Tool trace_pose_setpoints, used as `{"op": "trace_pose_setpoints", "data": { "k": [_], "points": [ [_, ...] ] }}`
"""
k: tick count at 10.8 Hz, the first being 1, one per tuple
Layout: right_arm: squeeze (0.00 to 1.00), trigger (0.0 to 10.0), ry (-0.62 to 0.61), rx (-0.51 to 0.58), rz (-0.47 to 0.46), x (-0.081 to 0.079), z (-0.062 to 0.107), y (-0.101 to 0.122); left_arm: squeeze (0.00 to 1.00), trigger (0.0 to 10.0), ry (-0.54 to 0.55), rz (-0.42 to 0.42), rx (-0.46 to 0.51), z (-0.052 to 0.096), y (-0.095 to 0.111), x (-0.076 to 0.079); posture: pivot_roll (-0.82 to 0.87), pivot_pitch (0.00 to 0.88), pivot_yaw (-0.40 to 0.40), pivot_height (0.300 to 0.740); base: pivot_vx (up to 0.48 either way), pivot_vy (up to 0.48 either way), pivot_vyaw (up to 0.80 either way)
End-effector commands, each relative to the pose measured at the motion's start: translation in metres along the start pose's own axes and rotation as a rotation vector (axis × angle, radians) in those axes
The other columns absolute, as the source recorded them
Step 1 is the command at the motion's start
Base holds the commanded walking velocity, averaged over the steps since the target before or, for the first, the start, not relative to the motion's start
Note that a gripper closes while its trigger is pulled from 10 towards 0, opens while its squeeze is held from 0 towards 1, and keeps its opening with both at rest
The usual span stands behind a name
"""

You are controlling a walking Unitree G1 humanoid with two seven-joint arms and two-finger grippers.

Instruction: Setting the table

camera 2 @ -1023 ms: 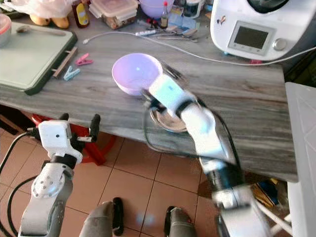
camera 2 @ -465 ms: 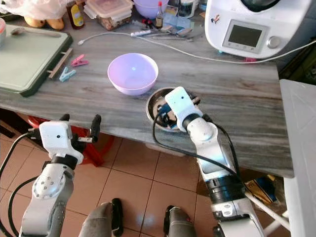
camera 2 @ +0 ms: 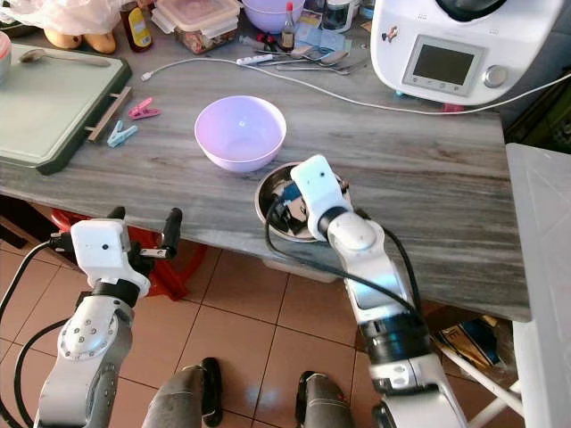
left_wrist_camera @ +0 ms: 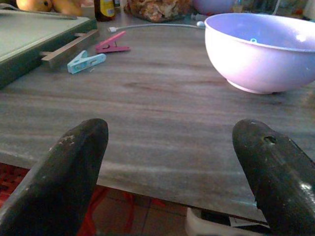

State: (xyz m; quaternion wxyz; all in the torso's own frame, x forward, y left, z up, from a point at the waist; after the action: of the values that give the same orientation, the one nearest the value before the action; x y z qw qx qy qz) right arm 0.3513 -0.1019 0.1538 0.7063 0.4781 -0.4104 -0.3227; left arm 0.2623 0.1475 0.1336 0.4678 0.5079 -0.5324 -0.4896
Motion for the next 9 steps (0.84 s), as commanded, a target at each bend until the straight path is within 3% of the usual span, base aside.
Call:
{"op": "trace_pose_setpoints", "data": {
  "k": [1,4,7,9],
  "points": [
    [0.05,10.0,-0.010,-0.001,-0.005,0.002,0.000,-0.001,0.00,10.0,0.011,-0.010,-0.013,0.001,-0.001,-0.002,0.07,0.223,-0.019,0.740,0.000,0.000,0.00],
    [0.04,10.0,-0.026,0.073,-0.038,0.004,0.000,0.013,0.00,10.0,0.045,-0.014,-0.030,0.000,-0.003,-0.003,0.07,0.219,-0.020,0.740,0.000,0.000,0.00],
    [0.02,10.0,-0.090,0.193,-0.073,0.011,0.021,0.018,0.00,10.0,0.070,-0.019,-0.045,0.003,-0.006,-0.004,0.06,0.194,-0.021,0.740,0.000,0.000,0.00],
    [0.00,10.0,-0.148,0.246,-0.060,0.012,0.037,0.015,0.00,10.0,0.073,-0.012,-0.061,0.005,-0.010,-0.004,0.05,0.175,-0.019,0.740,-0.397,0.000,0.00]
  ]
}}
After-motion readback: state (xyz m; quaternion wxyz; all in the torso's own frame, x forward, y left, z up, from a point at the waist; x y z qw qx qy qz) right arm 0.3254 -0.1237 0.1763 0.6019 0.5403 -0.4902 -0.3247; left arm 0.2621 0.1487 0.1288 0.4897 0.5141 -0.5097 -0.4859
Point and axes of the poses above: a point about 5 cm out from each wrist's last joint towards the gripper, its own z axis pointing back from the gripper into the wrist, its own y axis along the axis of the wrist's last joint, x = y × z, the point moved 2 cm from there along -z, pointing out of the wrist towards the gripper, and after that the axes turned 1 degree about -z, right-handed, at the moved point
